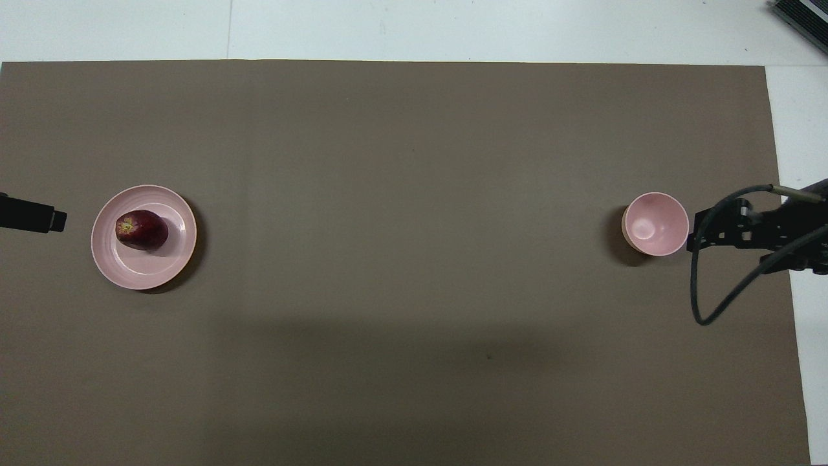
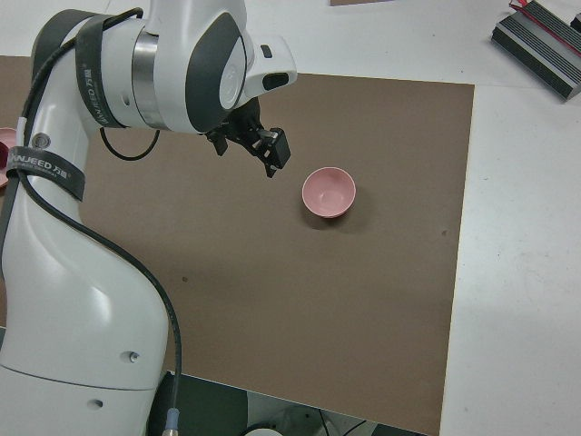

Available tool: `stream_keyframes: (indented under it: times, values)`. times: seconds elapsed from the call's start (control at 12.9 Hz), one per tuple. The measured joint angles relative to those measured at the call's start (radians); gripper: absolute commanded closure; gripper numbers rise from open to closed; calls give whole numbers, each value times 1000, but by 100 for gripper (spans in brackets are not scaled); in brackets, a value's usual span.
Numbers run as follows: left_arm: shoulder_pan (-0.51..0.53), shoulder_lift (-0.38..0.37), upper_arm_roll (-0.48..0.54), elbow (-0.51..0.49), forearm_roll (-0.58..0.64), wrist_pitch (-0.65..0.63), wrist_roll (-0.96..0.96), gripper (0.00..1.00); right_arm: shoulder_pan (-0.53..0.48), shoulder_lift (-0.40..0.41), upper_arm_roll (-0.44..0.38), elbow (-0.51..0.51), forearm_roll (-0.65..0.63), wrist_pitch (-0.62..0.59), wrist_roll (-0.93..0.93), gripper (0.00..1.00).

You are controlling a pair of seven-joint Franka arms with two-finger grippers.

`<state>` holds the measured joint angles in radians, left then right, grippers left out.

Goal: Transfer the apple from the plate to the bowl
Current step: 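Lower the left gripper onto the red apple while the right gripper rises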

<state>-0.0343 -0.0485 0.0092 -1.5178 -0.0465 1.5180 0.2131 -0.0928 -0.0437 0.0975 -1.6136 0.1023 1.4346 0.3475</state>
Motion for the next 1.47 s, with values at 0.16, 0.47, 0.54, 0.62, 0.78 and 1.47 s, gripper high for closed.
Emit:
stream_keyframes:
  times: [0.16, 0.47, 0.54, 0.62, 0.78, 1.47]
  values:
    - [0, 0, 0, 0, -1, 9, 0, 0, 6, 1, 2, -24, 60, 0, 92, 0]
    - [0, 9, 2, -19, -1, 59, 0, 0, 34, 23, 5, -68, 169, 21, 281, 0]
    - [0, 12, 3, -36, -1, 80, 0, 0, 52, 31, 6, -80, 193, 41, 332, 0]
    - [0, 13, 4, -59, -1, 106, 2, 0, 72, 37, 6, -94, 216, 61, 377, 0]
    - [1, 17, 7, -116, -1, 160, 16, 0, 107, 46, 7, -121, 273, 101, 480, 0]
    - [28, 27, 16, -408, -17, 479, 48, 0, 288, 135, 9, -205, 573, 394, 895, 0]
